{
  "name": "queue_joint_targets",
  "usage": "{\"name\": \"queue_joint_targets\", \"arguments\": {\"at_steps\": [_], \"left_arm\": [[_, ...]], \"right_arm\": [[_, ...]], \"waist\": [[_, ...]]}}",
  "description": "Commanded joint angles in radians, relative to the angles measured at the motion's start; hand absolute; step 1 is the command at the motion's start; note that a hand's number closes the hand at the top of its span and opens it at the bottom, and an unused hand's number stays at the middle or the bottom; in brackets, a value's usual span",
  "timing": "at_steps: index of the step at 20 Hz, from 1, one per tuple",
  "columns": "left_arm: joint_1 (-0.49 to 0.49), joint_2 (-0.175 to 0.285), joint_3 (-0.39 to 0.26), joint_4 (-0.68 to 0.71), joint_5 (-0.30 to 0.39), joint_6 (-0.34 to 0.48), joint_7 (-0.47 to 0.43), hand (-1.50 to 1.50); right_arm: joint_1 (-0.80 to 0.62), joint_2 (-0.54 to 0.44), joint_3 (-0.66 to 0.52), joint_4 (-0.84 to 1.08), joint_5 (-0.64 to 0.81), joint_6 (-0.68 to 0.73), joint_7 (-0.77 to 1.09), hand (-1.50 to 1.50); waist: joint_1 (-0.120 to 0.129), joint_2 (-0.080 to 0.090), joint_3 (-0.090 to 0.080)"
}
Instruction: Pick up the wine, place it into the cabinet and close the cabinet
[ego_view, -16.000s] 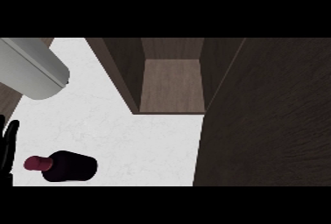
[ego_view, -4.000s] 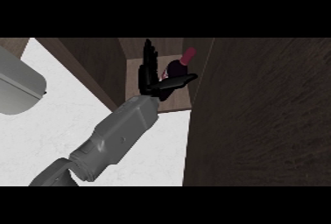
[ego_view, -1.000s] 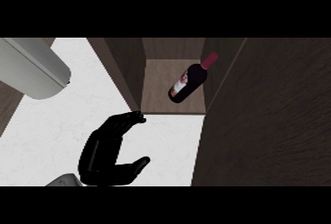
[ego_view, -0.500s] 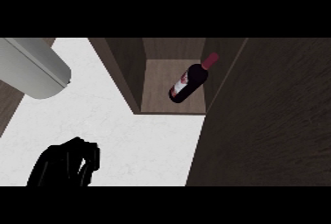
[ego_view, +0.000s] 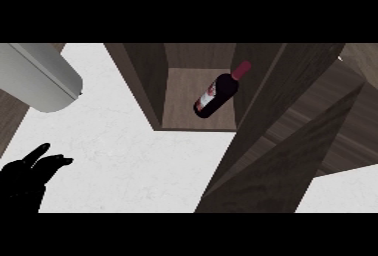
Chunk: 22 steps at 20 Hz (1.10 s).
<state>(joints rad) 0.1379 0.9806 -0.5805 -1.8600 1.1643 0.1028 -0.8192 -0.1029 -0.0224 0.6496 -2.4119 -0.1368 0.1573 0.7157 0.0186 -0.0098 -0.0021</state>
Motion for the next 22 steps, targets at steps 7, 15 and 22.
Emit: {"name": "queue_joint_targets", "arguments": {"at_steps": [7,15,22], "left_arm": [[0.177,0.139,0.172,0.067,0.103,-0.193,-0.047,-1.5],[0.255,0.179,0.226,0.129,0.081,-0.319,-0.102,-1.5],[0.271,0.188,0.279,0.187,0.101,-0.423,-0.099,-1.5]], "right_arm": [[-0.272,0.021,0.341,0.141,0.153,-0.351,-0.003,1.5],[-0.442,0.015,0.249,0.23,0.198,-0.575,-0.071,1.5],[-0.626,0.014,0.115,0.365,0.126,-0.639,-0.059,1.5]], "waist": [[0.025,-0.003,-0.002],[0.047,-0.001,-0.003],[0.047,0.011,-0.003]]}}
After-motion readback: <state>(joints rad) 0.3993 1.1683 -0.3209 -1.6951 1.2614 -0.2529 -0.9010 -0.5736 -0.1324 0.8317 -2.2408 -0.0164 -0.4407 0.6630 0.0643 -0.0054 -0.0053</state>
